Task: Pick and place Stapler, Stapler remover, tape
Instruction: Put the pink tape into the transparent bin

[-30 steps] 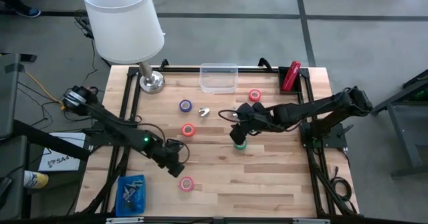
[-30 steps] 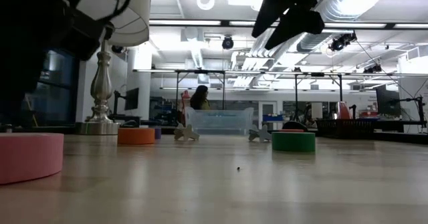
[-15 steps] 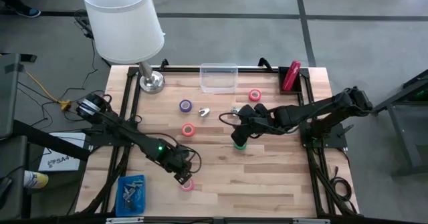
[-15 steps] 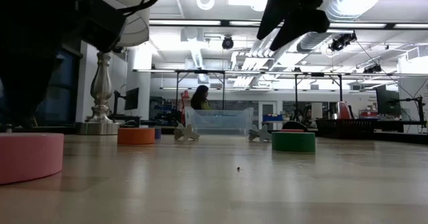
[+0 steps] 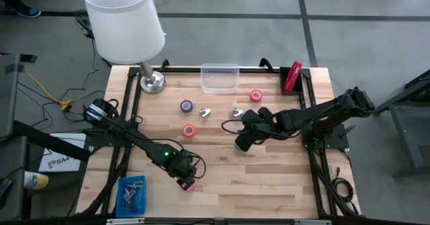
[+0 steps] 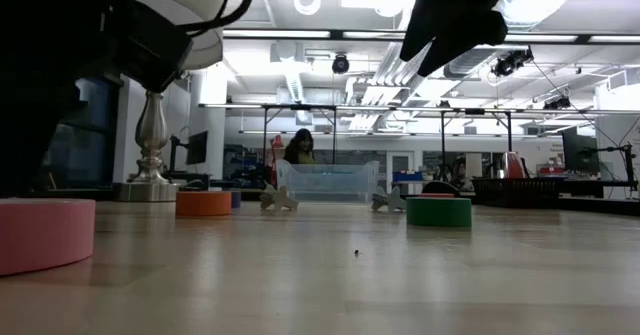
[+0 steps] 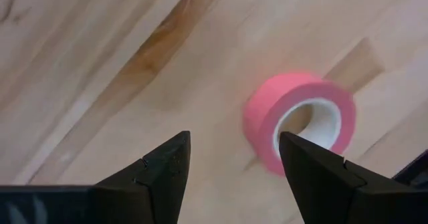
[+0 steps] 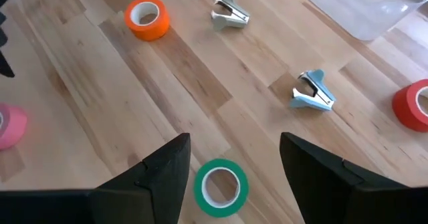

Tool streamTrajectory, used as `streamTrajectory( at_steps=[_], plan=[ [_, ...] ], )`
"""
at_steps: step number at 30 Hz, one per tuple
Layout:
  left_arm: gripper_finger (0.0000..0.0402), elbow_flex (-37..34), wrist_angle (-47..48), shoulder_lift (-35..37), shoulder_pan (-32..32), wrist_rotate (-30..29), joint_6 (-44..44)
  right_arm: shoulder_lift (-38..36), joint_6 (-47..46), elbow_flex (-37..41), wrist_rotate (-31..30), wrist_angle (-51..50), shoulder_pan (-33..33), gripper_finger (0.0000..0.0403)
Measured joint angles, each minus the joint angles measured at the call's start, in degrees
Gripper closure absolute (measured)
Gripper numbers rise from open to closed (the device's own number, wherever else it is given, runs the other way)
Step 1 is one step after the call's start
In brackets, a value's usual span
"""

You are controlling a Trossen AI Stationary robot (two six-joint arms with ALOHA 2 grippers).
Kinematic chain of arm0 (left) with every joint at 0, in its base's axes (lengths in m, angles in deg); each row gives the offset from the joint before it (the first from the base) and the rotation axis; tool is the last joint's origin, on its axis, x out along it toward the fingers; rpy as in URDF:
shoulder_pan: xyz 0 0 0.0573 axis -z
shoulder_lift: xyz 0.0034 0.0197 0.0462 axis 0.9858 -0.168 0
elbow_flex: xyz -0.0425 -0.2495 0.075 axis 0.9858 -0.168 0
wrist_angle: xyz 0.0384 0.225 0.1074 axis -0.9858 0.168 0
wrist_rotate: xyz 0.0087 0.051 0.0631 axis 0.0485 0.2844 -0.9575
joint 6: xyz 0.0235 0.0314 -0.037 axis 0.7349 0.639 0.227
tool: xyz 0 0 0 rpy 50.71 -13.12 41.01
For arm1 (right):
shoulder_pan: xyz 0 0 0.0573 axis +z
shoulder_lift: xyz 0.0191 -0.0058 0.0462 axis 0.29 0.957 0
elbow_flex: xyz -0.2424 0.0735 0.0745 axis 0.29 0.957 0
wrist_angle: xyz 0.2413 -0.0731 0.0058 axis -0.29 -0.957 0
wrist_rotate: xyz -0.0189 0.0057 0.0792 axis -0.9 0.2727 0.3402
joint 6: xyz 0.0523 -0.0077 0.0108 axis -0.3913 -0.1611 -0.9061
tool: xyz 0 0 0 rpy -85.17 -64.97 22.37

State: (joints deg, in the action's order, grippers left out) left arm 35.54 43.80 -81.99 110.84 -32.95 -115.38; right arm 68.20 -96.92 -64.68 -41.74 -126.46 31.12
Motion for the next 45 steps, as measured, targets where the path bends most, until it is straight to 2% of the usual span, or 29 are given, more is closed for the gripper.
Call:
streamTrajectory(
  at_steps=[23,29,36,40,45],
  plan=[
    [0.0177,0.1,-4.0,-2.0,1.0,-0.3,0.4,0.0,-2.3,0.1,-0.9,-1.3,0.8,0.018],
    [0.0177,0.1,-4.8,-4.6,1.0,2.0,1.7,0.0,-2.3,0.1,-1.1,-1.3,0.8,0.018],
    [0.0178,0.2,-4.1,-5.5,1.0,0.3,1.6,0.0,-2.5,0.1,-1.1,-1.3,0.8,0.018],
    [0.0206,0.2,-3.6,-5.5,1.0,0.1,1.7,0.0,-2.8,0.1,-1.1,-1.3,0.8,0.018],
    [0.0284,0.1,-3.0,-5.5,1.0,0.2,1.7,0.0,-2.8,0.1,-1.1,-1.3,0.8,0.018]
  ],
)
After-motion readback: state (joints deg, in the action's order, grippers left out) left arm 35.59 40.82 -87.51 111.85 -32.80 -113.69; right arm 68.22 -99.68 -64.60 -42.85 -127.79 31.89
